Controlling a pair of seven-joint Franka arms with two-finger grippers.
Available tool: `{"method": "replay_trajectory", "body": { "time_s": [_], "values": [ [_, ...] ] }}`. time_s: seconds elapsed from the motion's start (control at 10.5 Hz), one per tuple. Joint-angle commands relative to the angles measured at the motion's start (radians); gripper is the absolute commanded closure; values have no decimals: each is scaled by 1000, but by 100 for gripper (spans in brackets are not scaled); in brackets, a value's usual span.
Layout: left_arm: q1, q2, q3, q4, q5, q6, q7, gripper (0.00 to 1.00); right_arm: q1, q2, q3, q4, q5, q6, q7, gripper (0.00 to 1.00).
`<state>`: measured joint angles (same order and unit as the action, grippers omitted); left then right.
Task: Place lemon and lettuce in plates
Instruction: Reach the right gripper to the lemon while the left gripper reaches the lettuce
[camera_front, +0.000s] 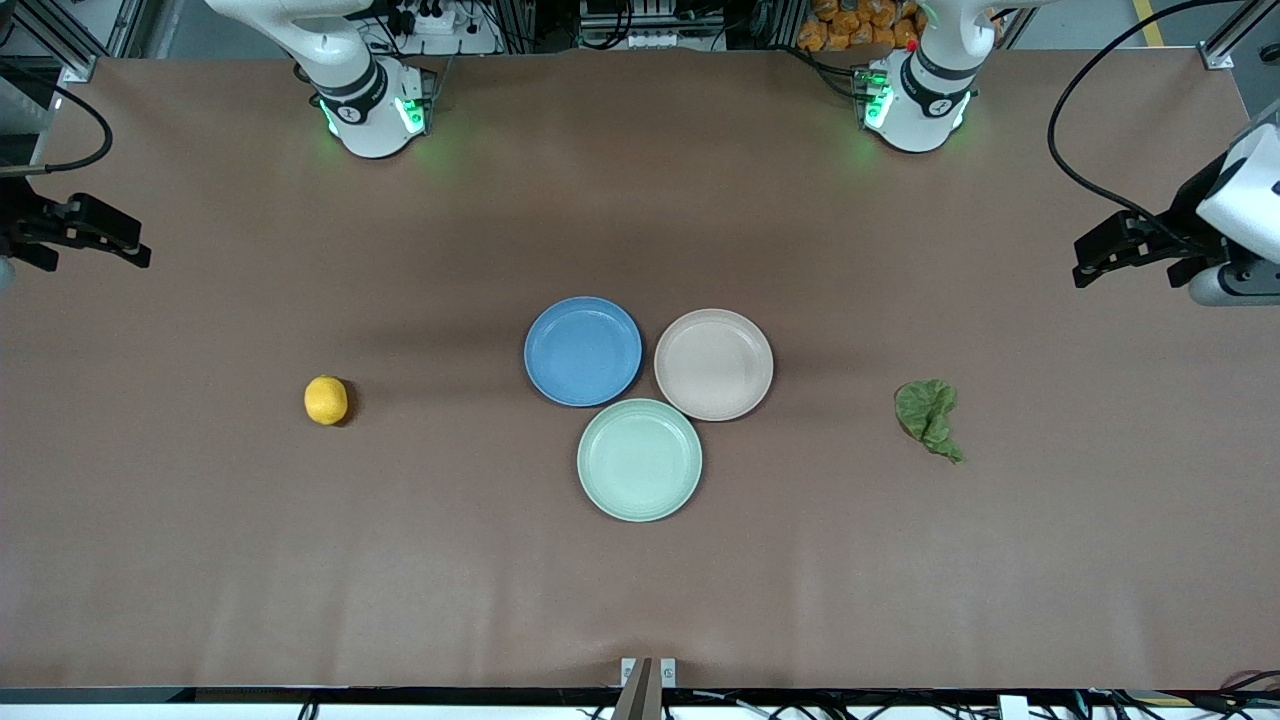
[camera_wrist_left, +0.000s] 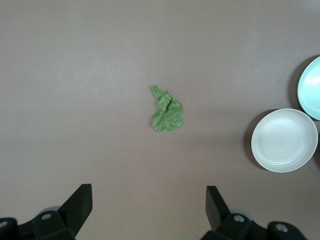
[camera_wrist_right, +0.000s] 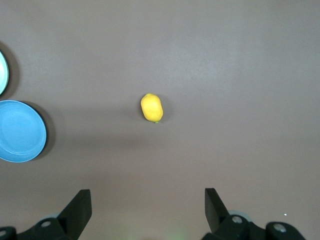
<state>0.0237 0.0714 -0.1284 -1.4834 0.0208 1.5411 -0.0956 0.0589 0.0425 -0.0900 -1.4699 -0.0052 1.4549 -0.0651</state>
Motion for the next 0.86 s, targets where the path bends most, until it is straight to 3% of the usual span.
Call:
{"method": "replay_trajectory", "body": {
  "time_s": [0.0, 0.48, 0.76],
  "values": [
    [41, 46, -5, -56, -2, 11, 27, 0, 2, 14, -2, 22, 1, -13, 16, 0],
    [39, 146, -11, -265, -1, 317, 11, 0, 25, 121, 3, 19, 4, -18, 8, 0],
    [35, 278, -11, -285, -1, 459, 10, 0, 22, 224, 3, 16, 91, 53, 5, 0]
  ]
}}
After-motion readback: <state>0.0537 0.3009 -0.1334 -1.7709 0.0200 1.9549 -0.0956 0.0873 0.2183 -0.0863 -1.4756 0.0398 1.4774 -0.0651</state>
